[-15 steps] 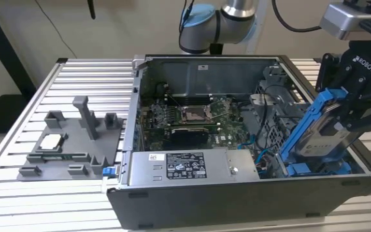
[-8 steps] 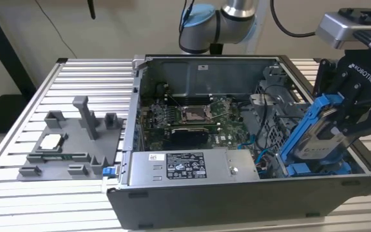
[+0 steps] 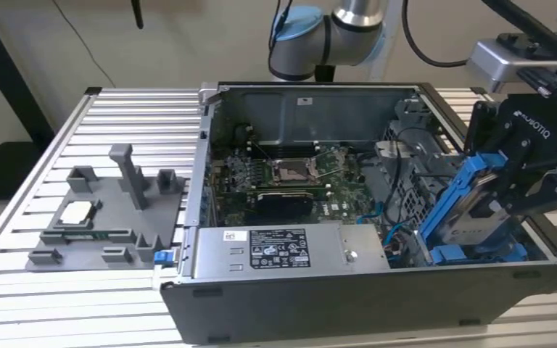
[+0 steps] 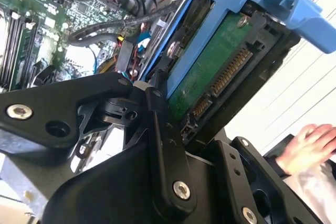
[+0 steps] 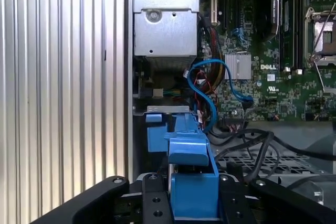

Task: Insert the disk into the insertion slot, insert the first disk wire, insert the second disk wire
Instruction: 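Insert the disk into the insertion slot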

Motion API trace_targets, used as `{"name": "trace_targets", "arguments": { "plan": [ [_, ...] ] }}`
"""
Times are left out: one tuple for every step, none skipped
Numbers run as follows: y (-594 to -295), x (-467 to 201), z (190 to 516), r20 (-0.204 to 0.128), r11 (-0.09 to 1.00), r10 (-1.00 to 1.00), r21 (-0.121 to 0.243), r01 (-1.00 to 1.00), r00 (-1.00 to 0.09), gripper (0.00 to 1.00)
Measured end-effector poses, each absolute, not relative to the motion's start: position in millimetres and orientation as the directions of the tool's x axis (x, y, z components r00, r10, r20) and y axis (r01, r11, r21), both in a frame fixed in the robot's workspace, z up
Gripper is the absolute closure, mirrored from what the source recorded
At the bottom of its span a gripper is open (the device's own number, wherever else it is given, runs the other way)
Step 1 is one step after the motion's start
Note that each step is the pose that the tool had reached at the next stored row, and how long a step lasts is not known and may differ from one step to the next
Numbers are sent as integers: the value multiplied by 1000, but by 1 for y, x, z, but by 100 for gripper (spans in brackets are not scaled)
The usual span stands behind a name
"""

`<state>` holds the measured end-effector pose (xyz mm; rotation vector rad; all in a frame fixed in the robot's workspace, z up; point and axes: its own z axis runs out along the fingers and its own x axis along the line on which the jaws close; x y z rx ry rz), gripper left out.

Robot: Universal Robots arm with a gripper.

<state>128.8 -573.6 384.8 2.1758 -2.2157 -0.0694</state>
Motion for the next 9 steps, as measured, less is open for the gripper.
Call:
{"name": "trace_targets", "arguments": {
  "plan": [
    [-574, 129, 383, -6, 18, -1000, 57, -998, -18, 67],
    [-574, 129, 381, -6, 18, -1000, 57, -998, -18, 67],
    [-574, 129, 380, -6, 18, -1000, 57, -998, -18, 67],
    [-574, 129, 379, -6, 18, -1000, 57, -998, -18, 67],
    [-574, 129, 378, -6, 18, -1000, 57, -998, -18, 67],
    [-574, 129, 378, -6, 18, -1000, 57, -998, -18, 67],
    [-574, 129, 377, -6, 18, -1000, 57, -998, -18, 67],
    [-574, 129, 376, -6, 18, -1000, 57, -998, -18, 67],
    [-574, 129, 376, -6, 18, -1000, 57, -998, -18, 67]
  ]
}}
